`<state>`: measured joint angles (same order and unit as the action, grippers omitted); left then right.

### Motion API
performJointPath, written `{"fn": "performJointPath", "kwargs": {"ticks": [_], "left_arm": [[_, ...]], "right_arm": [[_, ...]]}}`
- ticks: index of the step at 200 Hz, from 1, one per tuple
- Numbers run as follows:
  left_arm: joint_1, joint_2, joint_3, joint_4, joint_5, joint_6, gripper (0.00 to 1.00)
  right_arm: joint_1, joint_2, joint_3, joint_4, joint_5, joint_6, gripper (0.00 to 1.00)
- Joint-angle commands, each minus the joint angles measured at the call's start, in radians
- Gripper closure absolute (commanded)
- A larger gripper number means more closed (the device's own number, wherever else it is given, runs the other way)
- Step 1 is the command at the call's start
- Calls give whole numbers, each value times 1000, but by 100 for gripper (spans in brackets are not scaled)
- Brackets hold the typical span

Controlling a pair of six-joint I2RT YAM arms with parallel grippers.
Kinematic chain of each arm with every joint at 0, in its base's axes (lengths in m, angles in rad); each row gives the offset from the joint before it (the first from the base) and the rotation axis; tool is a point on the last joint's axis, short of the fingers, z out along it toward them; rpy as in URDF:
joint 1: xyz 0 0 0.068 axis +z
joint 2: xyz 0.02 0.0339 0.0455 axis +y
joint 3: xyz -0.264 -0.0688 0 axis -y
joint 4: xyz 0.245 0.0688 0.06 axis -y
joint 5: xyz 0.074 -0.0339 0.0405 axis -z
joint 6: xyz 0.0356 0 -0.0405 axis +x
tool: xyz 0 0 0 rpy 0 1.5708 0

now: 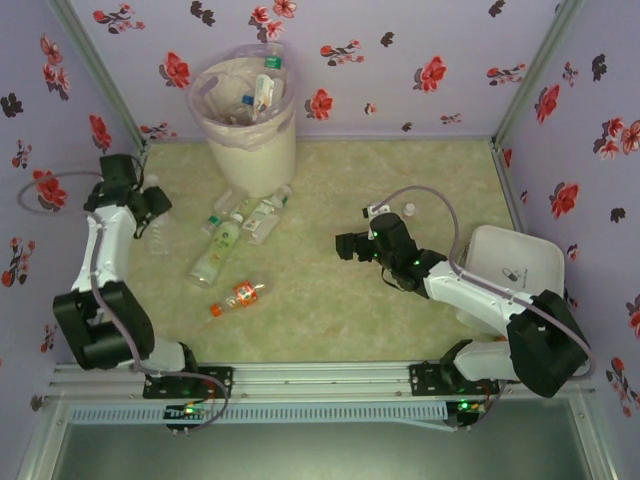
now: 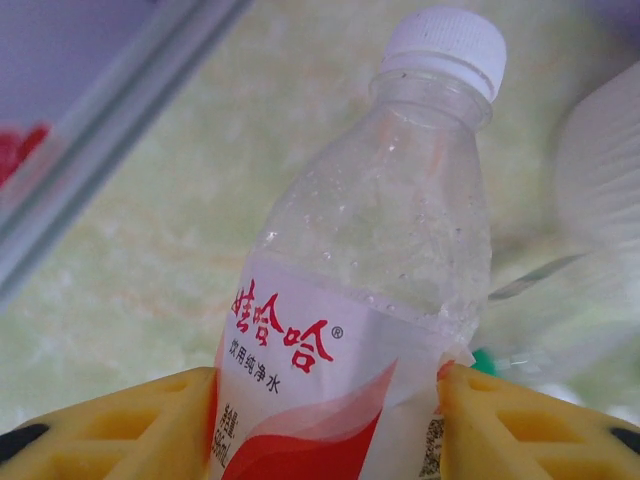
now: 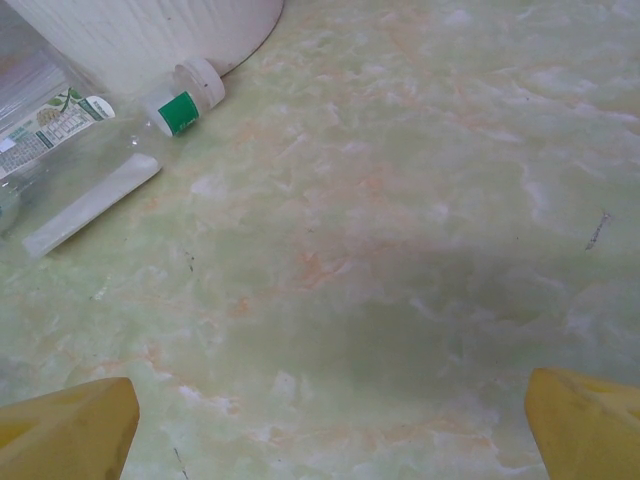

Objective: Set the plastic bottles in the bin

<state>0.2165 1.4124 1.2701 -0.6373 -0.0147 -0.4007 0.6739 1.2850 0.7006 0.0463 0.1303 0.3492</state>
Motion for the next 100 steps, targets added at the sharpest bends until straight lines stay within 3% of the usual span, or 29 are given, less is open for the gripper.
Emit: {"fn": "performJointPath", "kwargs": {"ticks": [1,42,100], "left_arm": [[-4,-99,118,20,94,-41,54],[-126,-92,356,205,135,-105,61],[-319,111,581,517,113,-122,67]], "right_arm": [[-2,18,19,16,-15,-1,1],[3,25,28,23,-29,8,0],[13,-43,12,-18,18,23,1]]}}
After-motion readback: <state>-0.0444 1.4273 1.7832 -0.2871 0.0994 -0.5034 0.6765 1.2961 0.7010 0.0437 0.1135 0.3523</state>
